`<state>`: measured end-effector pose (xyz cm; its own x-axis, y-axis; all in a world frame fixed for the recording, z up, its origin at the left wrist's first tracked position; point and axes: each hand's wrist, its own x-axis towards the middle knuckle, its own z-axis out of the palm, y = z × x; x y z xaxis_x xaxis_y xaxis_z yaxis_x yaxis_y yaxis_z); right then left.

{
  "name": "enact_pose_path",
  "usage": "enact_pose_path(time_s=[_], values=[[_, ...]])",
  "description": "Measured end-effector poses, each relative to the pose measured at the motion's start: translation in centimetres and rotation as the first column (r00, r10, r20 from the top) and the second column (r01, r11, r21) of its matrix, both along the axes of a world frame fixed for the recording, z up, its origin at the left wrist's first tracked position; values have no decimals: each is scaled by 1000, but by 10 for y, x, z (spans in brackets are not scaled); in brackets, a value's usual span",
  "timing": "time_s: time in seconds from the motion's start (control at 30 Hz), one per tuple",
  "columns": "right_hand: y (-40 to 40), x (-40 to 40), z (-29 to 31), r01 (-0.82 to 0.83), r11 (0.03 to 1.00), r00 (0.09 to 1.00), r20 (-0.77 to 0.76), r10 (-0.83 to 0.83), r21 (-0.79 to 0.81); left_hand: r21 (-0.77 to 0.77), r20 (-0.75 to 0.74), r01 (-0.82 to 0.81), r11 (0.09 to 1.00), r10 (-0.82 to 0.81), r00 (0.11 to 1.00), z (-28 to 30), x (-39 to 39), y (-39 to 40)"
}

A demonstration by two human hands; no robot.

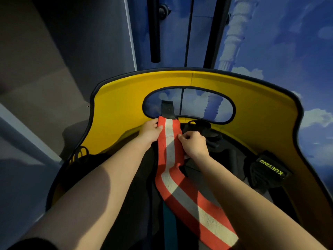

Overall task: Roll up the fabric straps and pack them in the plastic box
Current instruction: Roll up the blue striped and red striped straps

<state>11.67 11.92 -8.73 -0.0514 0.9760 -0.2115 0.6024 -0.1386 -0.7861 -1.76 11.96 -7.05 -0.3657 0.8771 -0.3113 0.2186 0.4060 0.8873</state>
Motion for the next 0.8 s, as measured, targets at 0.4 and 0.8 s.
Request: enact_pose_path(time_s=[0.4,0.8], values=[[-39,23,20,-100,974,994,-58,90,-203,-202,-144,53,978,-83,986,-18,-10,-70],[-114,65,12,-245,962,967,-95,235,-116,-347,57,198,917,-191,980,9,17,-155]])
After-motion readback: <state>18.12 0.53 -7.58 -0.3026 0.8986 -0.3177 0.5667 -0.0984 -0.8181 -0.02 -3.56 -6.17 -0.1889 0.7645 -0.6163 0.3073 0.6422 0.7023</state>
